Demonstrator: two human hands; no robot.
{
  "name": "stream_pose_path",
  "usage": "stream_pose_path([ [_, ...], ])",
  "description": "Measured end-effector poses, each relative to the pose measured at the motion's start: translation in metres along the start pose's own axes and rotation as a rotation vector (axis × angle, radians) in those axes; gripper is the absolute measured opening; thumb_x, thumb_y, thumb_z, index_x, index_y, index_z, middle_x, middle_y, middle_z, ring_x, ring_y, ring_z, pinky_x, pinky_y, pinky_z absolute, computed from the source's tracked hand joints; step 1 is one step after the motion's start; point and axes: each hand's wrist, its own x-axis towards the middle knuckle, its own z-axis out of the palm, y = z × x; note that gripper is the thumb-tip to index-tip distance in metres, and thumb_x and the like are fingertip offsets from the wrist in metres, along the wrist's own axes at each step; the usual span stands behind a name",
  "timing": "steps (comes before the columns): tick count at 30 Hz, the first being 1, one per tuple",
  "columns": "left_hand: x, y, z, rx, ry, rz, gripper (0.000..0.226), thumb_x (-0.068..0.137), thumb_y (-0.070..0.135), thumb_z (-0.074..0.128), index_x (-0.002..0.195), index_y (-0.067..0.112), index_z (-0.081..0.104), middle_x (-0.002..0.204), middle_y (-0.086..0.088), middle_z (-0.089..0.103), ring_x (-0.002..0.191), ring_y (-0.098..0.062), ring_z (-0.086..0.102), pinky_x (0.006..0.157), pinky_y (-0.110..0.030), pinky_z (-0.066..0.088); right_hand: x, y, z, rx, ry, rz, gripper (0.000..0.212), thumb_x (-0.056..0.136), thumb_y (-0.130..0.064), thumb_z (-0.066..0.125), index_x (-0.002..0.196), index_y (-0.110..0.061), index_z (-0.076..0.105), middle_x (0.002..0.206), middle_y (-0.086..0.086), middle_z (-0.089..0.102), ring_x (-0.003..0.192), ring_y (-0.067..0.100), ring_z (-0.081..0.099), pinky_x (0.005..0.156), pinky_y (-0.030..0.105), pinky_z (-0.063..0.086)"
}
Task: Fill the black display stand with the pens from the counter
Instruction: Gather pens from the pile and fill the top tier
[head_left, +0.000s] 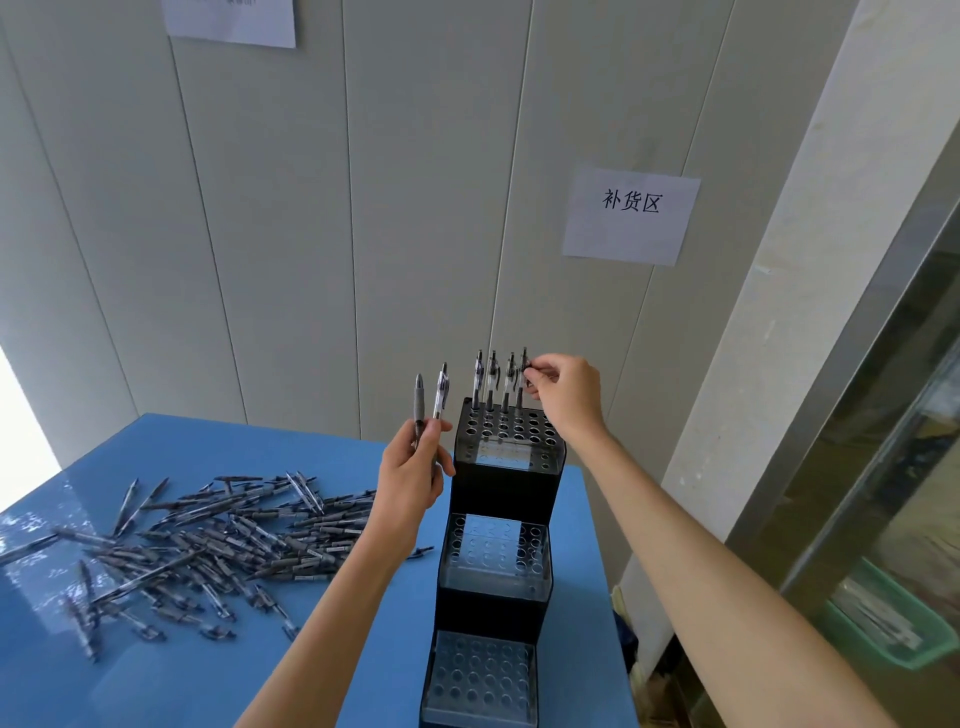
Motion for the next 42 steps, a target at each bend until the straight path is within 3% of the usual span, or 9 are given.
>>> stream_pose_path([
  [9,-0.002,-0.001,0.001,0.008,0.019,-0.019,0.025,0.108,0.027,0.047,0.108,0.005,0.061,0.070,-0.004,0.061,0.047,-0.013,0.029,0.041,-0.020,0.026,-0.011,0.010,0.000,-0.025,0.016,0.019,0.011,0.090,-0.013,0.072,0.099,-0.008,0.078,0.082,0.002,0.077,0.073,0.012,0.073,0.080,0.035,0.061],
  [13,-0.005,0.001,0.013,-0.007,0.001,0.011,0.025,0.106,0.025,0.053,0.106,0.003,0.064,0.071,-0.006,0.057,0.046,-0.010,0.032,0.041,-0.018,0.027,-0.016,0.006,-0.009,0.052,0.023,0.065,0.003,0.089,-0.014,0.075,0.088,-0.013,0.077,0.075,-0.001,0.075,0.069,0.014,0.073,0.075,0.034,0.062],
  [18,-0.006,0.003,0.031,-0.011,-0.035,0.018,0.022,0.102,0.028,0.060,0.103,0.007,0.067,0.067,0.000,0.054,0.049,-0.009,0.033,0.043,-0.018,0.027,-0.028,-0.016,-0.027,0.517,-0.255,0.229,0.020,0.093,-0.018,0.071,0.095,0.002,0.074,0.086,0.017,0.076,0.078,0.027,0.073,0.079,0.037,0.062],
  [22,-0.006,-0.003,0.043,0.026,-0.052,0.023,0.020,0.098,0.032,0.067,0.099,0.012,0.069,0.073,-0.005,0.053,0.052,-0.011,0.033,0.044,-0.019,0.029,-0.036,-0.022,-0.034,0.645,-0.370,0.283,0.030,0.093,-0.022,0.071,0.102,0.007,0.072,0.090,0.020,0.075,0.080,0.030,0.073,0.080,0.038,0.062],
  [26,-0.007,-0.007,0.049,0.067,-0.043,0.013,0.019,0.096,0.036,0.070,0.096,0.017,0.071,0.073,-0.004,0.053,0.050,-0.009,0.034,0.046,-0.019,0.030,-0.040,-0.022,-0.039,0.675,-0.381,0.286,0.021,0.089,-0.012,0.074,0.101,0.006,0.072,0.089,0.020,0.075,0.077,0.028,0.073,0.074,0.033,0.062],
  [29,-0.007,-0.008,0.049,0.064,-0.058,-0.009,0.021,0.098,0.034,0.066,0.100,0.013,0.068,0.074,-0.004,0.056,0.049,-0.010,0.033,0.043,-0.019,0.029,-0.040,-0.020,-0.040,0.698,-0.345,0.306,0.020,0.089,-0.008,0.073,0.101,0.007,0.071,0.089,0.021,0.074,0.075,0.027,0.073,0.072,0.031,0.062],
  [34,-0.004,-0.007,0.043,0.039,0.032,-0.082,0.024,0.107,0.028,0.049,0.102,0.006,0.057,0.073,-0.003,0.061,0.046,-0.011,0.033,0.040,-0.020,0.026,-0.027,-0.018,-0.043,0.763,-0.150,0.359,0.012,0.093,0.000,0.065,0.103,0.006,0.069,0.091,0.020,0.074,0.075,0.024,0.074,0.070,0.029,0.062],
  [42,-0.002,-0.001,0.019,0.146,0.032,-0.017,0.023,0.105,0.028,0.052,0.103,0.008,0.064,0.061,0.006,0.044,0.050,-0.008,0.030,0.044,-0.020,0.025,0.002,-0.012,-0.044,0.388,0.103,0.129,0.013,0.095,-0.004,0.064,0.090,-0.013,0.071,0.080,0.009,0.075,0.070,0.019,0.071,0.072,0.034,0.062],
])
